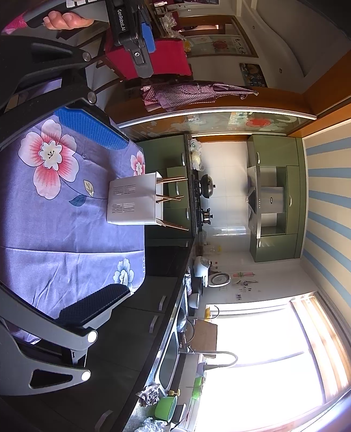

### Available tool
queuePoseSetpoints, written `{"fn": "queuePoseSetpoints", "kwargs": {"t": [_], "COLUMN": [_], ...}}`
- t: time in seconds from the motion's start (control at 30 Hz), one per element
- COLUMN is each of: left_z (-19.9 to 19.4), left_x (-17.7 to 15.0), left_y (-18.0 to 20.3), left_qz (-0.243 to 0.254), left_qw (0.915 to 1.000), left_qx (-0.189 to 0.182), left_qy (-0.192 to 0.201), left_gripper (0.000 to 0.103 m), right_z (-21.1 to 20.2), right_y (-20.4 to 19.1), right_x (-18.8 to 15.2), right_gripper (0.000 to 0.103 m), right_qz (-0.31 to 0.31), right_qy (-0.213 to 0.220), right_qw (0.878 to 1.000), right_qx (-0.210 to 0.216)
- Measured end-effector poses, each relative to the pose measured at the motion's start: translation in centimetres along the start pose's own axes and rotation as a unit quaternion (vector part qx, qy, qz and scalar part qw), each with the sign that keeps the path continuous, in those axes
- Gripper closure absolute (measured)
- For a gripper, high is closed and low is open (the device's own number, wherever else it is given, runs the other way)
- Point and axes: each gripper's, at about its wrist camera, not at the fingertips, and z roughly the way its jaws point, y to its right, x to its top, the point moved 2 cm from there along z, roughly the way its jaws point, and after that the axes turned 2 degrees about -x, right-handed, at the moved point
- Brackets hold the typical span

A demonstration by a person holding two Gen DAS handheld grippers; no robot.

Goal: Organize utensils

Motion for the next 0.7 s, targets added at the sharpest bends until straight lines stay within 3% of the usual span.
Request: {"fn": "queuePoseSetpoints", "kwargs": {"t": [0.7], "left_z": [-0.03], "left_x": [-0.01], "left_y": [0.2], "left_qz": [0.001], "left_qw": [0.9999], "left_qx": [0.015], "left_qy": [0.002], "left_gripper": [0.007], "right_z": [0.13], "right_y": [0.04], "right_x": [-0.18], "right_gripper": [0.005], "right_qz": [-0.003], "right_qy": [-0.002], "right_qw": [1.0], "right_qx": [-0.002]}}
